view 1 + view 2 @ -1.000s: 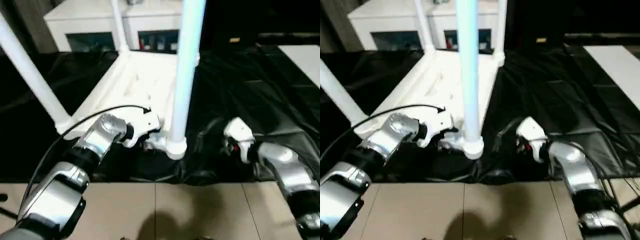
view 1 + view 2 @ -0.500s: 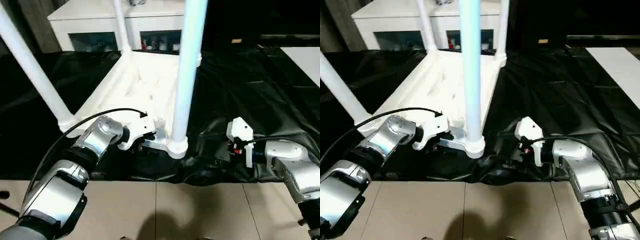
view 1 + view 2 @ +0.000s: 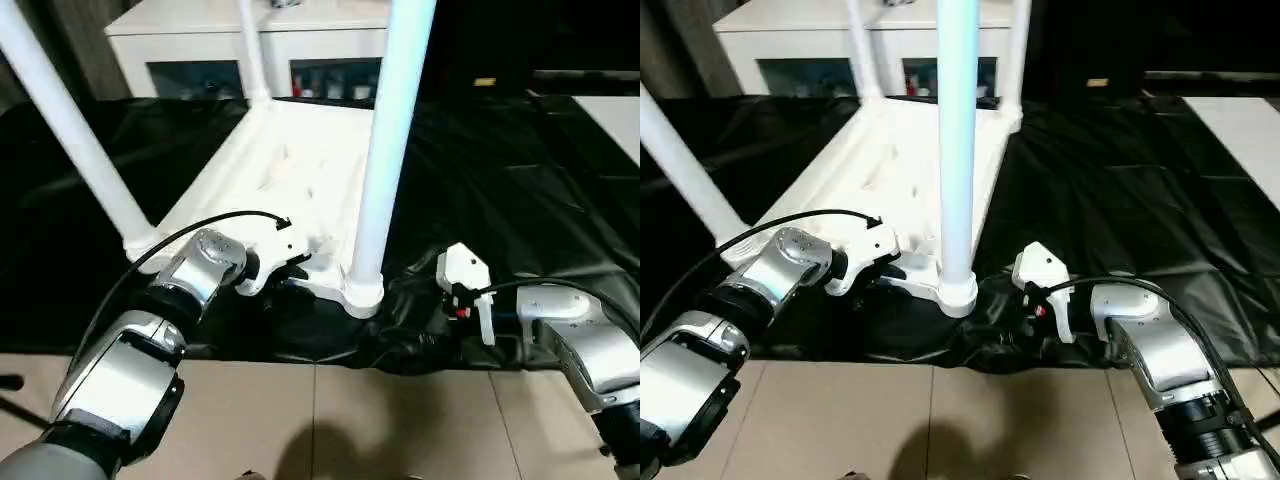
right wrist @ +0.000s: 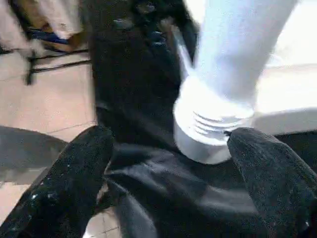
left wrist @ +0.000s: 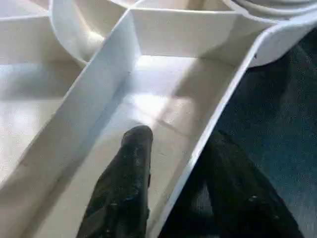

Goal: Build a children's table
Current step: Rotate table base

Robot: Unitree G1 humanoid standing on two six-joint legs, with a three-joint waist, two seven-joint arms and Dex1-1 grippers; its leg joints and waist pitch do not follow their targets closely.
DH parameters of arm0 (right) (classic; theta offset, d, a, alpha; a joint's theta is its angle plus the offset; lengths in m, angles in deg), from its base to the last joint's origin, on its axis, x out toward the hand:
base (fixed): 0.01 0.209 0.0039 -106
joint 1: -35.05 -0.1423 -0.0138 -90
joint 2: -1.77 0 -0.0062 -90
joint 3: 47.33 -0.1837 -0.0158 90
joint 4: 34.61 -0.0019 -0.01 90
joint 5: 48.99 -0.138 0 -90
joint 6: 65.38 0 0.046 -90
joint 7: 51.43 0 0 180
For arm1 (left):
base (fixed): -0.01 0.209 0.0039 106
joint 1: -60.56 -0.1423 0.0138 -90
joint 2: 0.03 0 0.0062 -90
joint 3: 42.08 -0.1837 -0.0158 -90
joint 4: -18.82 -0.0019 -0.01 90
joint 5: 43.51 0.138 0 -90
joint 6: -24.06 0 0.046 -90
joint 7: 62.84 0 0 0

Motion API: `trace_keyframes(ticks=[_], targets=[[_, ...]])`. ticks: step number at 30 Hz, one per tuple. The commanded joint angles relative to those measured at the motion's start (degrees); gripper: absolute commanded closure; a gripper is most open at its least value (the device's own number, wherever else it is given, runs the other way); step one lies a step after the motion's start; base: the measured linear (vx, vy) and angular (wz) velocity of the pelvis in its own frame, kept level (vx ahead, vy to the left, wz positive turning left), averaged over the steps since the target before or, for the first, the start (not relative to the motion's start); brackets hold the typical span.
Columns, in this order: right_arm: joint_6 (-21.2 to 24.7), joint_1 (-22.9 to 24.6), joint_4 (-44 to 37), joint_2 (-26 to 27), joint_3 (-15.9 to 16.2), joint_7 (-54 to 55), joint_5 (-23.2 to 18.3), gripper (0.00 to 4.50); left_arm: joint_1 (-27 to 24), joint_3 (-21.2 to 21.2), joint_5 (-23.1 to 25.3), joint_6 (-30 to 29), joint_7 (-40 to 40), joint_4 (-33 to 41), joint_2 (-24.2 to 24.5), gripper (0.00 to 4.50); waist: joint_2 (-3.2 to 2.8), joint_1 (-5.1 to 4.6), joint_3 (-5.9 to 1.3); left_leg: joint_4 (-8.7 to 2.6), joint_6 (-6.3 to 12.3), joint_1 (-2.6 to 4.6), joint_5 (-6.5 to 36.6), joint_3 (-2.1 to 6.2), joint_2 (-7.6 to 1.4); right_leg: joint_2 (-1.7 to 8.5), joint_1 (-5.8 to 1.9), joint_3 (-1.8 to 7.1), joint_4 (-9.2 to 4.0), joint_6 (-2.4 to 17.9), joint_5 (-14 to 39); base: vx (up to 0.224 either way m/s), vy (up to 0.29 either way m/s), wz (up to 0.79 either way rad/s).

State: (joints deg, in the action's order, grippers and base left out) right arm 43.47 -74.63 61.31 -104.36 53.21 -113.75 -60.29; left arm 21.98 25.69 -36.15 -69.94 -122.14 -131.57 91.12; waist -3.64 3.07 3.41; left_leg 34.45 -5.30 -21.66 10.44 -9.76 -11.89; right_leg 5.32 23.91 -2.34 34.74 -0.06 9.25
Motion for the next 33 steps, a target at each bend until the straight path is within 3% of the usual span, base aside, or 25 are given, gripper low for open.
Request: trace_keyframes(ticks=[1,3,5,6,11,12,13,14,15,16,17,18,20,21,24,28,30,33], targets=[[-1.58,-1.60,1.48,0.59,-1.44,2.93,1.38,0.34,0.01,1.90,-0.05,-3.71,3.31,0.75,0.51,3.06,1.33,0.36,-4.31,-3.96,3.43,-0.10,10.56,-0.24,0.05,1.87,-3.80,0.95,-4.31,12.16,15.27,0.000,0.000,0.00],[-1.99,-2.21,2.53,1.50,-2.34,5.61,1.88,0.34,-1.08,3.20,-0.96,-6.82,5.09,3.60,0.22,3.21,1.45,0.24,-4.44,-3.76,3.75,-0.04,9.97,-0.31,0.10,1.86,-3.82,1.04,-4.36,12.31,14.66,0.000,0.000,0.00],[-2.00,-2.83,3.59,2.73,-3.72,8.99,2.27,0.34,-4.40,5.35,-2.35,-12.95,7.96,12.12,0.16,3.27,1.33,-0.27,-4.57,-3.74,4.16,-0.43,8.20,-0.14,0.00,1.87,-4.18,0.90,-3.71,13.62,11.00,0.000,0.000,0.00],[-2.00,-2.83,3.59,2.73,-3.72,8.99,2.27,0.34,-4.40,5.35,-2.35,-12.95,7.96,12.12,0.16,3.32,1.28,-0.41,-4.65,-3.70,4.39,-0.48,7.54,-0.08,-0.01,1.86,-4.19,0.86,-3.61,14.05,9.83,0.000,0.000,0.00],[-1.60,-3.60,5.15,3.63,-4.28,12.26,2.88,0.34,-9.28,8.64,-2.34,-19.95,13.23,22.13,0.83,3.52,1.34,-0.99,-5.10,-3.00,7.36,-0.59,4.59,-0.32,0.24,1.35,-4.17,0.80,-3.00,16.14,1.92,0.000,0.000,0.00],[-1.61,-3.79,5.55,3.85,-4.31,12.86,3.03,0.34,-10.49,9.35,-2.37,-21.14,13.97,24.18,1.08,3.57,1.35,-1.06,-5.06,-2.98,7.66,-0.68,4.55,-0.29,0.32,1.33,-4.16,0.77,-3.05,16.20,1.90,0.000,0.000,0.00],[-1.74,-3.86,5.88,4.15,-4.24,13.29,3.13,0.34,-12.73,10.31,-2.78,-22.46,14.35,27.97,1.38,3.61,2.03,-1.29,-5.06,-3.03,7.85,-0.76,4.60,-0.36,0.14,1.39,-4.22,0.73,-2.97,16.39,1.81,0.000,0.000,0.00],[-1.89,-3.81,6.01,4.35,-4.14,13.51,3.21,0.34,-14.47,10.68,-3.06,-22.79,14.15,30.84,1.70,3.67,1.75,-1.32,-4.96,-2.96,8.06,-0.71,5.06,-0.42,0.30,1.27,-3.99,0.68,-3.18,15.95,3.62,0.000,0.000,0.00],[-2.17,-3.68,6.05,4.52,-3.90,13.49,3.36,0.34,-16.27,10.42,-3.60,-21.43,12.97,33.78,2.09,3.73,2.07,-1.47,-4.89,-3.01,8.19,-0.75,5.36,-0.42,0.15,1.33,-3.90,0.73,-3.30,15.71,4.73,0.000,0.000,0.00],[-2.34,-3.59,6.07,4.61,-3.73,13.47,3.45,0.34,-17.38,10.15,-3.96,-20.44,12.09,35.64,2.33,3.73,1.83,-1.45,-4.82,-3.08,8.03,-0.72,5.88,-0.38,0.09,1.35,-3.84,0.69,-3.26,15.42,5.90,0.000,0.000,0.00],[-2.40,-3.49,6.26,4.92,-3.40,13.52,3.61,0.34,-19.41,9.49,-6.05,-19.44,8.84,38.73,2.46,3.77,2.27,-1.42,-4.77,-3.10,7.87,-0.45,6.90,-0.52,-0.01,1.38,-3.58,0.77,-3.52,14.92,8.06,0.000,0.000,0.00],[-2.40,-3.49,6.26,4.92,-3.40,13.52,3.61,0.34,-19.41,9.49,-6.05,-19.44,8.84,38.73,2.46,3.77,1.98,-1.37,-4.74,-3.17,7.68,-0.43,7.07,-0.46,-0.15,1.43,-3.52,0.83,-3.37,14.84,8.53,0.000,0.000,0.00],[-2.50,-3.65,6.71,5.12,-3.18,13.79,3.76,0.34,-20.82,7.87,-6.83,-17.36,5.66,41.24,3.39,3.82,1.72,-0.70,-4.58,-3.26,7.08,0.32,8.56,-0.73,-0.27,1.17,-2.73,1.00,-3.72,14.27,10.70,0.000,0.000,0.00],[-2.61,-3.95,7.27,5.23,-3.00,14.05,4.01,0.34,-21.41,7.38,-7.28,-16.17,4.49,42.29,3.62,3.82,2.32,-0.59,-4.56,-3.33,6.89,0.40,8.91,-0.79,-0.39,1.18,-2.63,1.06,-3.77,14.22,10.77,0.000,0.000,0.00],[-3.02,-4.52,8.41,5.62,-2.60,14.34,4.30,0.34,-22.67,7.28,-7.93,-20.78,4.46,46.41,3.71,3.88,2.05,0.41,-4.62,-3.44,5.87,0.78,9.03,-0.89,-0.67,1.21,-2.34,1.23,-3.38,14.18,9.87,0.000,0.000,0.00],[-3.64,-4.58,8.32,5.86,-1.95,13.46,4.31,0.34,-22.28,7.56,-9.13,-21.97,3.84,46.82,2.89,3.91,2.46,0.81,-4.70,-3.30,6.30,0.12,6.51,-0.91,-0.28,1.24,-2.83,1.28,-2.84,13.74,6.60,0.000,0.000,0.00],[-3.85,-4.55,8.39,5.85,-1.89,13.24,4.24,0.34,-21.72,7.66,-9.41,-21.63,3.38,45.96,2.72,3.37,2.47,0.74,-4.70,-3.29,6.25,0.08,6.70,-0.87,-0.22,1.28,-2.83,1.28,-2.92,13.50,6.75,0.000,0.000,0.00],[-4.28,-4.34,8.35,5.55,-1.72,12.58,4.18,0.34,-20.73,6.71,-8.51,-19.03,1.91,43.98,3.48,3.12,2.52,0.96,-4.80,-3.20,6.34,0.09,6.77,-0.84,-0.08,1.39,-2.88,1.30,-3.03,13.44,6.74,0.000,0.000,0.00]])
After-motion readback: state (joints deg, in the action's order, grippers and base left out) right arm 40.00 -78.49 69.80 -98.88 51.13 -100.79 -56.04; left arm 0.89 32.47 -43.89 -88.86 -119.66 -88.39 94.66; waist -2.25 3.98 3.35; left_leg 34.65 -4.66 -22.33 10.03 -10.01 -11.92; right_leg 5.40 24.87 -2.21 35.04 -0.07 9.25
